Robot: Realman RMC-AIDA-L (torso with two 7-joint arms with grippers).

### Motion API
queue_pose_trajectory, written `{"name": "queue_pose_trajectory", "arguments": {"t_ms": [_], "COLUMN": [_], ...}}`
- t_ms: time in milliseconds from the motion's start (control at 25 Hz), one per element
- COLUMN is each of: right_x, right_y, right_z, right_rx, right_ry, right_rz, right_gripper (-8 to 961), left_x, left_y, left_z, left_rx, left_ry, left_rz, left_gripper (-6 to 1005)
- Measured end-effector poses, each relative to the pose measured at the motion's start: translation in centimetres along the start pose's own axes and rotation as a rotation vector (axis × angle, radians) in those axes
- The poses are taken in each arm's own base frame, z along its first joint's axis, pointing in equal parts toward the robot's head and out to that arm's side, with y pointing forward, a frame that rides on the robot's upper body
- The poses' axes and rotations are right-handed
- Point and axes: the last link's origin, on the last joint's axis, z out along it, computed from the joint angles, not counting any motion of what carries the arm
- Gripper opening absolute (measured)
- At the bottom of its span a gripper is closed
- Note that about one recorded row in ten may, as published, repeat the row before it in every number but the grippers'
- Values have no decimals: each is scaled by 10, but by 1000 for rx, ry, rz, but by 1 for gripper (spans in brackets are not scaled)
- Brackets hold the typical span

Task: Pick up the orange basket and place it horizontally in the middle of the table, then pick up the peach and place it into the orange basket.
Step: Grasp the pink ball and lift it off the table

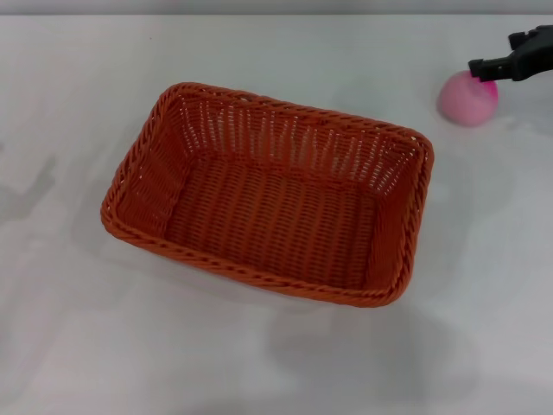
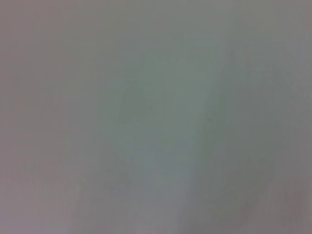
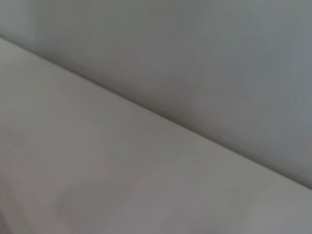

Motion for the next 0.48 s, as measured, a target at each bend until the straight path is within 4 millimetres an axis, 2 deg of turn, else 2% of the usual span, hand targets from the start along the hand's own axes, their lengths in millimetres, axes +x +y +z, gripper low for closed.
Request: {"name": "queue_pose_trajectory", "arguments": {"t_ms": [200, 480], "right_x": [0, 8], "right_y": [11, 13], "right_z": [12, 20], "right_rx": [-7, 15], "right_ry": [53, 101], "right_rz": [-25, -30], "right_gripper": [822, 781], "left_x": [-6, -6], "left_y": [1, 1], "left_z": [-1, 0], "left_rx": [18, 20], "left_ry": [-1, 1], "left_rz": [-1, 2], "left_gripper": [875, 875]}}
